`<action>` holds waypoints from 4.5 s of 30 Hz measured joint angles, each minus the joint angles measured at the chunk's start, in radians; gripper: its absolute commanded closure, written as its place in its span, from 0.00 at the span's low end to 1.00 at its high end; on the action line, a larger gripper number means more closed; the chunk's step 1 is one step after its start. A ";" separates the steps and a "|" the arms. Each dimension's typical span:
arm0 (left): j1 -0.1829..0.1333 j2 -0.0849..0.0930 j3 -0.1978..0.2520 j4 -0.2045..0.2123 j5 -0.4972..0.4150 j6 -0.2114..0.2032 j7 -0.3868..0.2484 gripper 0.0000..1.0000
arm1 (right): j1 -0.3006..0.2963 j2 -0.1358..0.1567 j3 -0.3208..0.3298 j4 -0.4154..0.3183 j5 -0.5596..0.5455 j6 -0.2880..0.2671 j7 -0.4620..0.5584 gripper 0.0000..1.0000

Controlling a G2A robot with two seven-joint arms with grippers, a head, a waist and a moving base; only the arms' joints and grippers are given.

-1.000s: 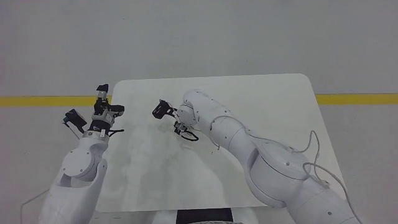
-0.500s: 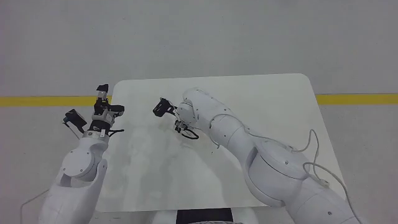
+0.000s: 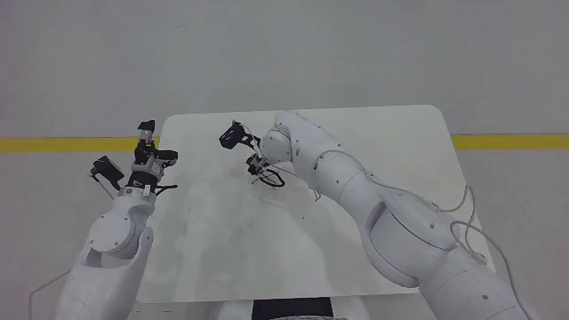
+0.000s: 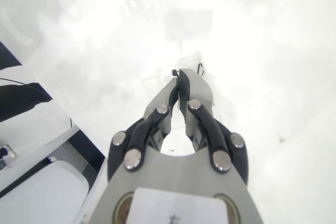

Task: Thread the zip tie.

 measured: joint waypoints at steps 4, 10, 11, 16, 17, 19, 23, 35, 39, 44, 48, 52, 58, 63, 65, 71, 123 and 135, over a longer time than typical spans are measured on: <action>0.000 0.000 0.000 0.000 0.000 0.000 0.000 0.00 | -0.028 0.058 0.032 -0.108 0.034 0.000 0.001 1.00; 0.000 0.000 0.000 0.000 0.000 0.000 0.000 0.00 | -0.101 0.182 0.108 -0.335 0.111 0.000 0.017 1.00; 0.000 0.000 0.000 0.000 0.000 0.000 0.000 0.00 | -0.119 0.209 0.126 -0.386 0.129 0.000 0.024 1.00; 0.000 0.000 0.000 0.000 0.000 0.000 0.000 0.00 | -0.197 0.309 0.193 -0.576 0.211 0.000 0.029 1.00; 0.000 0.000 0.000 0.000 0.000 0.000 0.000 0.00 | -0.214 0.329 0.204 -0.615 0.236 0.000 0.024 1.00; 0.000 0.000 0.000 0.000 0.000 0.000 0.000 0.00 | -0.236 0.356 0.217 -0.668 0.276 0.000 0.014 1.00; 0.000 0.000 0.000 0.000 0.000 0.000 0.000 0.00 | -0.255 0.402 0.219 -0.746 0.364 0.000 -0.012 1.00; 0.000 0.000 0.000 0.000 0.000 0.000 0.000 0.00 | -0.242 0.430 0.190 -0.789 0.496 0.000 -0.044 1.00; 0.000 0.000 0.000 0.000 0.000 0.000 0.000 0.00 | -0.242 0.430 0.190 -0.789 0.496 0.000 -0.044 1.00; 0.000 0.000 0.000 0.000 0.000 0.000 0.000 0.00 | -0.269 0.427 0.207 -0.797 0.547 0.000 -0.101 1.00; 0.000 0.000 0.000 0.000 0.000 0.000 0.000 0.00 | -0.293 0.417 0.242 -0.790 0.709 0.000 -0.139 1.00; 0.000 0.000 0.000 0.000 0.000 0.000 0.000 0.00 | -0.301 0.404 0.278 -0.746 0.866 0.000 -0.108 1.00; 0.000 0.000 0.000 0.000 0.000 0.000 0.000 0.00 | -0.303 0.365 0.322 -0.648 1.080 0.000 -0.044 1.00; 0.000 0.000 0.000 0.000 0.000 0.000 0.000 0.00 | -0.306 0.361 0.327 -0.641 1.113 0.000 -0.036 1.00; 0.000 0.000 0.000 0.000 0.000 0.000 0.000 0.00 | -0.306 0.361 0.327 -0.641 1.111 0.000 -0.036 1.00; 0.000 0.000 0.000 0.000 0.000 0.000 0.000 0.00 | -0.322 0.359 0.333 -0.650 1.123 0.020 -0.070 1.00; -0.019 0.027 -0.059 0.079 0.468 -0.354 -0.213 0.00 | -0.343 0.301 0.349 -0.605 1.167 0.353 -0.427 1.00; -0.017 0.041 0.004 0.048 0.814 -0.340 0.000 0.00 | -0.320 0.302 0.352 -0.645 1.075 0.563 -0.492 1.00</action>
